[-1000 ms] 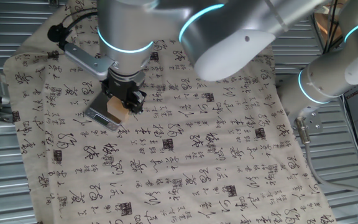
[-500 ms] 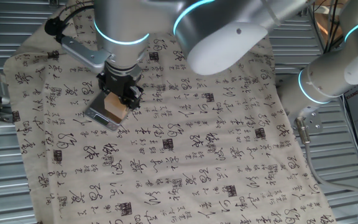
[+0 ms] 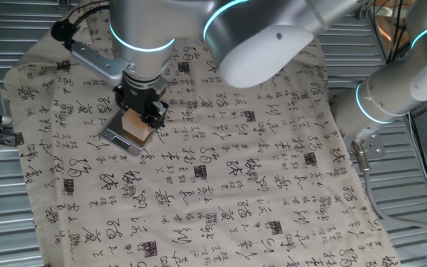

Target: Place the block on the scale

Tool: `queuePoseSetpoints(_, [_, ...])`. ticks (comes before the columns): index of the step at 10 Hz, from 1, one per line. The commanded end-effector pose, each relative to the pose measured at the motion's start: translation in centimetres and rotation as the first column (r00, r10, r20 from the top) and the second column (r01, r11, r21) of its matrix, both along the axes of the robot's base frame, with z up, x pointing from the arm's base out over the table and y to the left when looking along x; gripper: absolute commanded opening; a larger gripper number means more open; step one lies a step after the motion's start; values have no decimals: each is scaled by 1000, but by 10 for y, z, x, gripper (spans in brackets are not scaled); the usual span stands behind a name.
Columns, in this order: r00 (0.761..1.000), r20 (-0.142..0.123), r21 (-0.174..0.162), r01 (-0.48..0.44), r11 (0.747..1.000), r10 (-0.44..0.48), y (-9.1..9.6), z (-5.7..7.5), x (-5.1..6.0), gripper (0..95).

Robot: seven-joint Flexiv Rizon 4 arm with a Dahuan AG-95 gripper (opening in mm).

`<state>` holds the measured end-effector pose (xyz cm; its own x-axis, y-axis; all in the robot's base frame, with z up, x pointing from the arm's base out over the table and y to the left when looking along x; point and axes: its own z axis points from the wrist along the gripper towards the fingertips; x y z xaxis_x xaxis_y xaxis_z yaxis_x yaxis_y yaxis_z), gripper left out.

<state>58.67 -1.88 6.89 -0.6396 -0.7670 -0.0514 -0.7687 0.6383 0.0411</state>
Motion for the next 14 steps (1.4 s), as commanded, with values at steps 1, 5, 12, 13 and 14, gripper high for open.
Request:
queuePoseSetpoints(1, [1000,-3,0,9,1000,-9,0,1,2,0])
queuePoseSetpoints(5, [1000,-4,-5,7,1000,-7,-4,0,9,0])
queuePoseSetpoints(12, [998,18,-58,59,997,-58,-2,1,12,0])
queuePoseSetpoints(13, [998,19,-55,55,997,-54,-2,1,12,0])
queuePoseSetpoints(14, [998,18,-51,55,997,-54,-2,1,12,0])
